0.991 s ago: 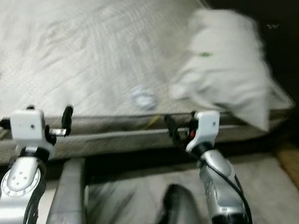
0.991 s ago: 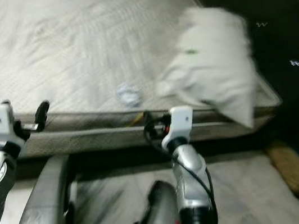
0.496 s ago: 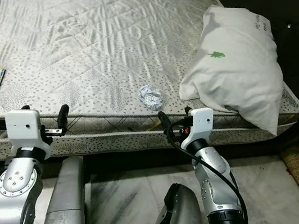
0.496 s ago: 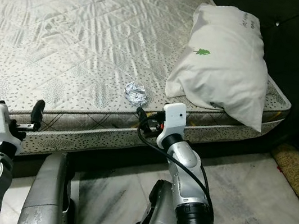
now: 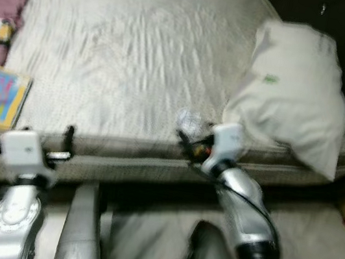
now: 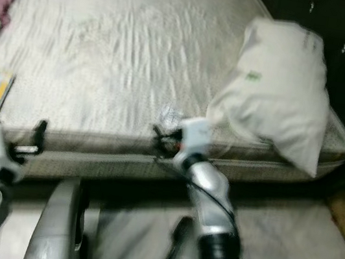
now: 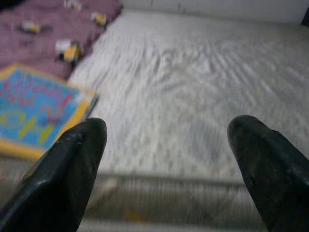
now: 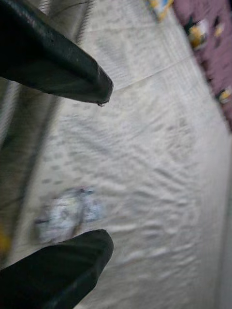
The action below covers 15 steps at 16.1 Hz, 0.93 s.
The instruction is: Clean up the room
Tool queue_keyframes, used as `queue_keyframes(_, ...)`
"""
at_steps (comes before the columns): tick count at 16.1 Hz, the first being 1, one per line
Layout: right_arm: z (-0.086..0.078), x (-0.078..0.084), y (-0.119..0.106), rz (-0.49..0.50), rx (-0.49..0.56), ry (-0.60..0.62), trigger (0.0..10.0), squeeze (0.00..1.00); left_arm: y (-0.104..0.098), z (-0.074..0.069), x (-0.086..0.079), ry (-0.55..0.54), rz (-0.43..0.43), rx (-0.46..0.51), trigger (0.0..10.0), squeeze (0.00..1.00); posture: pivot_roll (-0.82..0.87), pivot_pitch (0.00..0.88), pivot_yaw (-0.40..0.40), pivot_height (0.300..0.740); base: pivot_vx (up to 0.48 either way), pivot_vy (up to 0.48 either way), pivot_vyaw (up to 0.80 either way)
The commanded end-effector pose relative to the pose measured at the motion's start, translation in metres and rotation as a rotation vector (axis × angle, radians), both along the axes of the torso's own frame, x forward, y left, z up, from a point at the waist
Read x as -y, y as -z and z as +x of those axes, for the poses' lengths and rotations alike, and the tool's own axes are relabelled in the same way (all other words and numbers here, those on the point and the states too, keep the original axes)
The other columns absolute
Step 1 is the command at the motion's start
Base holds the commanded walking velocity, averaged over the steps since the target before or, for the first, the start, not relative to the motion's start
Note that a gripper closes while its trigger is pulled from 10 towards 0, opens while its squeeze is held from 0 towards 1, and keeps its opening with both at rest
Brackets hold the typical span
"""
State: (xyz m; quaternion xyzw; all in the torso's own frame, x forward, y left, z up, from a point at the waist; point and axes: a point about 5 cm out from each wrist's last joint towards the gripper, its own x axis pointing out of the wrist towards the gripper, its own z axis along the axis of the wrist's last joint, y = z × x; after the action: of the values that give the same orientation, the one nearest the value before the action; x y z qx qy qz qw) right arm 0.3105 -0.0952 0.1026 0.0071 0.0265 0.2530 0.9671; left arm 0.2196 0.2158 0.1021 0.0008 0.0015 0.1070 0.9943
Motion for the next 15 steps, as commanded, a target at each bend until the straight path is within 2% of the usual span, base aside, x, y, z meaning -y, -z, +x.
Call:
queue_keyframes(1, 0.001, 0.018, 0.005, -0.020, -0.019, 0.054, 10.0, 0.00, -0.001, 0.003, 0.011, 0.041, -0.025, 0.011, 10.0, 0.00, 0.03, 0.081, -0.118, 0.522, 0.412, 0.000, 0.00)
queue_keyframes(3, 0.002, 0.018, 0.006, -0.024, -0.024, 0.055, 10.0, 0.00, -0.001, 0.005, 0.013, 0.045, -0.028, 0.003, 10.0, 0.00, 0.03, 0.081, -0.117, 0.522, 0.289, 0.000, 0.00)
queue_keyframes(6, 0.005, 0.013, 0.010, -0.029, -0.060, 0.027, 10.0, 0.00, 0.000, 0.005, 0.013, 0.025, -0.012, -0.010, 10.0, 0.00, 0.05, 0.085, -0.119, 0.522, 0.000, 0.000, 0.00)
queue_keyframes(7, 0.010, 0.008, 0.013, -0.067, -0.078, -0.002, 10.0, 0.00, 0.000, 0.003, 0.011, 0.013, -0.006, -0.016, 10.0, 0.00, 0.06, 0.090, -0.121, 0.522, 0.000, 0.000, 0.00)
queue_keyframes(8, 0.016, 0.004, 0.013, -0.112, -0.062, -0.035, 10.0, 0.00, -0.001, 0.000, 0.009, -0.002, 0.001, -0.019, 10.0, 0.00, 0.07, 0.098, -0.125, 0.522, 0.000, 0.000, 0.00)
queue_keyframes(10, 0.025, -0.002, 0.017, -0.143, -0.107, -0.067, 10.0, 0.00, -0.002, -0.010, 0.005, -0.032, 0.012, -0.032, 10.0, 0.00, 0.10, 0.115, -0.134, 0.522, 0.000, 0.000, 0.00)
queue_keyframes(15, 0.028, -0.025, 0.025, -0.210, -0.163, -0.188, 10.0, 0.00, -0.006, -0.042, -0.002, -0.123, 0.028, -0.068, 10.0, 0.00, 0.19, 0.159, -0.148, 0.522, 0.000, 0.000, 0.00)
